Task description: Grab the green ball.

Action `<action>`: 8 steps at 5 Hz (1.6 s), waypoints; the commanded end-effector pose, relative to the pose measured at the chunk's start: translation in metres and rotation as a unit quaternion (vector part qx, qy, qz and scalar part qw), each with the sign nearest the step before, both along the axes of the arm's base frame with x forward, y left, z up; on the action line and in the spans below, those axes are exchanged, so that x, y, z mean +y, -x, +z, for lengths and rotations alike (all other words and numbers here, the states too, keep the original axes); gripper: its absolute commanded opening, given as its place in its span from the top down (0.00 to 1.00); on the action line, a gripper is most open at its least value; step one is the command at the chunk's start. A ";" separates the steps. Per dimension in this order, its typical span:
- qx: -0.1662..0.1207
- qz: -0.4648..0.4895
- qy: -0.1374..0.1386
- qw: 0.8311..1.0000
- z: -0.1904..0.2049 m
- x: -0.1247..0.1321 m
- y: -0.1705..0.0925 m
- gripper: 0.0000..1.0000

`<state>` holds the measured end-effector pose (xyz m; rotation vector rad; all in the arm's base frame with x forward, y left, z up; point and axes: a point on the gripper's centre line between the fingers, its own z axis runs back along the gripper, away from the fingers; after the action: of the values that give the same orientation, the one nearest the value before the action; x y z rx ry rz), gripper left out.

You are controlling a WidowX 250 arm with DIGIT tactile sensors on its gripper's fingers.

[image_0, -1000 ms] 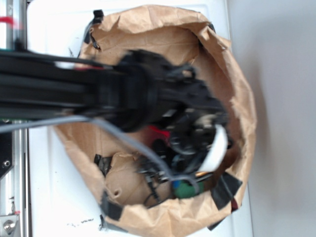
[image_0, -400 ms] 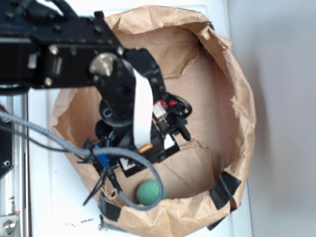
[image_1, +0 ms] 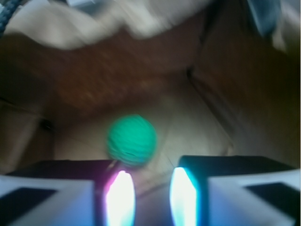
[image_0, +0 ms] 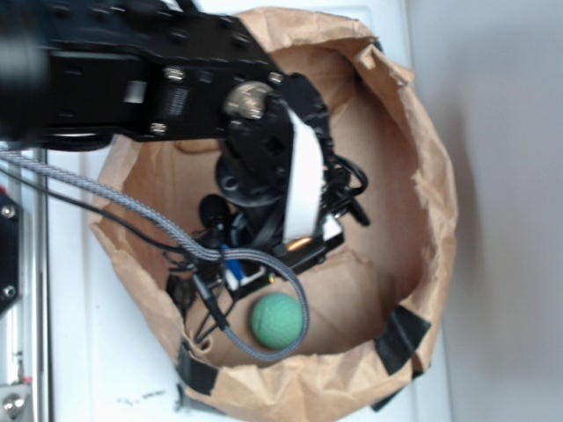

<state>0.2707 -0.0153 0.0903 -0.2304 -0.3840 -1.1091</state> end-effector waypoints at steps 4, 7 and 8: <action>0.004 -0.212 -0.052 0.976 -0.015 -0.047 0.004 0.00; 0.023 -0.263 -0.059 0.963 -0.033 -0.057 0.004 0.00; 0.039 -0.258 -0.080 0.962 -0.052 -0.065 0.000 0.12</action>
<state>0.2720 -0.0672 0.0330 -0.2738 -0.1355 -1.5999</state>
